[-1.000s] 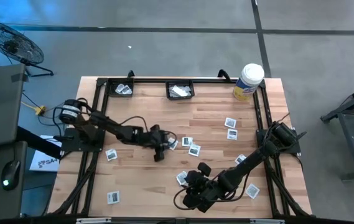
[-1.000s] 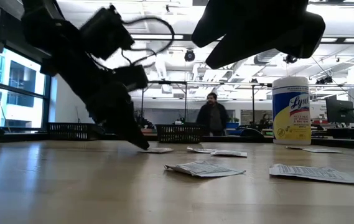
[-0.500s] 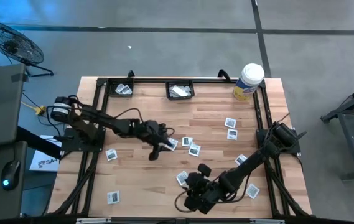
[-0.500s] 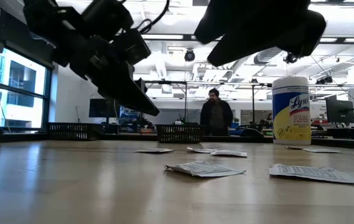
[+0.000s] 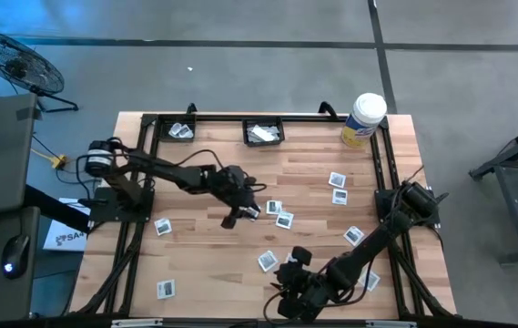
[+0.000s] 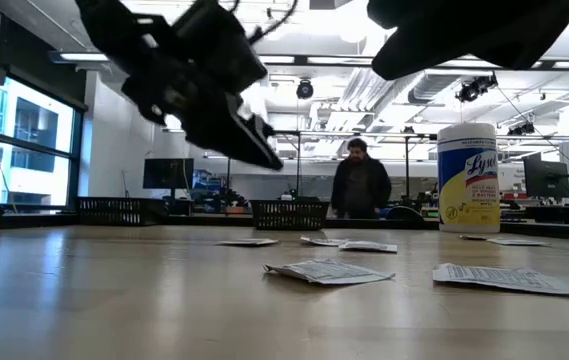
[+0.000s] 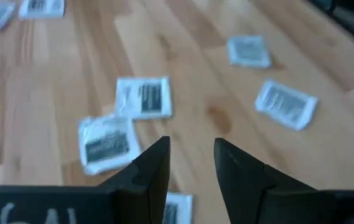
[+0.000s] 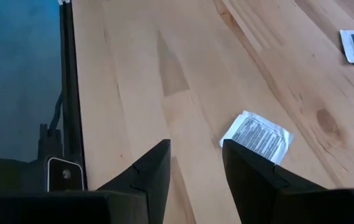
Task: Pick & Place First Aid Supplies
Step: Put the gray towelette pack into the left black bin
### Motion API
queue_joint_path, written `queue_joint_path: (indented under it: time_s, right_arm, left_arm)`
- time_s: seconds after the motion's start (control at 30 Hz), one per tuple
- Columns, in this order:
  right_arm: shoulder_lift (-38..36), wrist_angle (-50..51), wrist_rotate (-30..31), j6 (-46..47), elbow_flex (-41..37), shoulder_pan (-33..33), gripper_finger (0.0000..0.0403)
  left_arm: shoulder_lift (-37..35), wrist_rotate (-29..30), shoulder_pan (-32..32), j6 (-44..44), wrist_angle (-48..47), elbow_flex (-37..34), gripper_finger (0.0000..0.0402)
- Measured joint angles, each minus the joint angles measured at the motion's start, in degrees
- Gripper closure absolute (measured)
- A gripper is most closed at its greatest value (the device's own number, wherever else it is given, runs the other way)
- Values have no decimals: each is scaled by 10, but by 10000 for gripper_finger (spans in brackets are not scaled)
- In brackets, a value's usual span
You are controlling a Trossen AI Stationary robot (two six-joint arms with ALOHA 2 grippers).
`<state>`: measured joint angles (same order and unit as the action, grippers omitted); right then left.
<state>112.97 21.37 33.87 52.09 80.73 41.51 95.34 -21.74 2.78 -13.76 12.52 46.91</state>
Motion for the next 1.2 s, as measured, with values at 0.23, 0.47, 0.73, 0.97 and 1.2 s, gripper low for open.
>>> queue_joint_path:
  time_s: [0.23,0.47,0.73,0.97,1.2]
  right_arm:
    - [0,-2,0,2,0,-4,263]
    - [0,-2,3,-11,0,-6,263]
    - [0,-7,2,-11,0,-8,263]
    - [0,-7,2,-11,0,-7,263]
    - [0,-7,2,-11,0,-8,263]
  left_arm:
    - [39,18,11,-23,-1,12,278]
    - [55,3,44,-25,16,14,278]
    - [122,3,67,-25,46,13,278]
    - [126,5,63,-32,28,15,283]
    - [126,22,63,-26,24,15,327]
